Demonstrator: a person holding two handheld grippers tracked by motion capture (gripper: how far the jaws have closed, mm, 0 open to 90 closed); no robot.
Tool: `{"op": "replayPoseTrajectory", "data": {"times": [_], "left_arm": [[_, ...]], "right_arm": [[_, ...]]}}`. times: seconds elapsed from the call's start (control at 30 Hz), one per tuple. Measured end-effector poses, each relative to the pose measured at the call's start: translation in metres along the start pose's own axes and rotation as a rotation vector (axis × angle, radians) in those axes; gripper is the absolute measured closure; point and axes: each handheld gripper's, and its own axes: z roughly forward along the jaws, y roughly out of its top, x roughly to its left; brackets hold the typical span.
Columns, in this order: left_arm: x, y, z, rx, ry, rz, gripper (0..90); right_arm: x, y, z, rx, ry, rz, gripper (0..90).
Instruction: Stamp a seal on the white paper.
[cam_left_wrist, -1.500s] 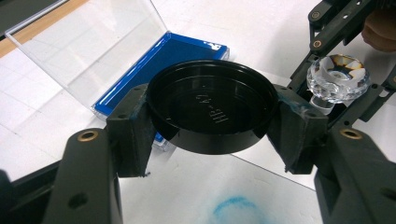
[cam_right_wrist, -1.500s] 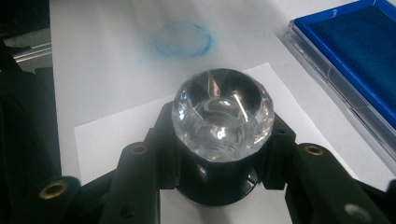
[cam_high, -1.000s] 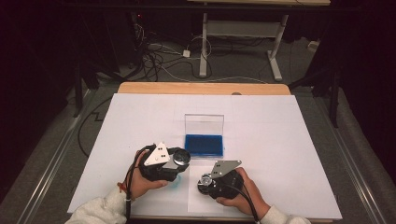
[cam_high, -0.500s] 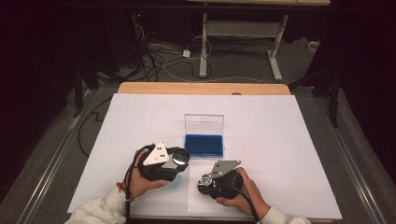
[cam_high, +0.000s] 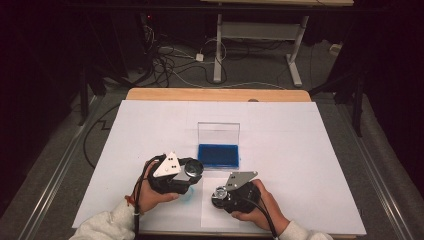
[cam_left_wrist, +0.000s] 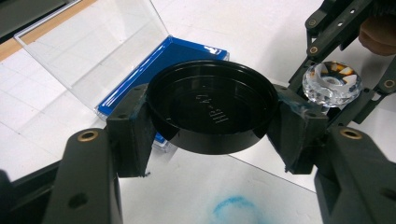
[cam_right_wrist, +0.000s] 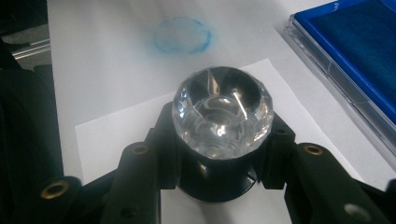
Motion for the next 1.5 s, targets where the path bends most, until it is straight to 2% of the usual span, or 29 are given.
{"op": "replayPoseTrajectory", "data": {"times": [0.83, 1.17, 1.3, 1.33, 1.4, 1.5], "left_arm": [[0.0003, -0.0001, -0.0003, 0.001, -0.006, 0.001, 36.7], [0.001, -0.0005, -0.0006, 0.002, -0.005, 0.0, 36.7], [0.0014, -0.0008, -0.0008, 0.002, -0.004, -0.001, 36.7], [0.0015, -0.0009, -0.0007, 0.001, -0.004, -0.002, 36.7], [0.0015, -0.0009, -0.0008, 0.003, -0.003, 0.0, 36.7], [0.0019, -0.0012, -0.0007, 0.003, -0.003, -0.002, 36.7]], "right_arm": [[-0.0007, 0.0003, -0.0005, 0.008, 0.004, 0.012, 59.8], [-0.0005, 0.0009, -0.0006, 0.01, 0.002, 0.003, 59.8], [-0.001, 0.0003, -0.0008, 0.001, 0.006, 0.003, 59.8], [-0.0019, -0.0001, -0.0008, -0.005, 0.011, 0.021, 59.8], [-0.0021, 0.0005, -0.0019, -0.003, 0.001, 0.027, 59.9], [-0.0063, 0.0014, -0.007, -0.038, 0.003, 0.043, 59.9]]}}
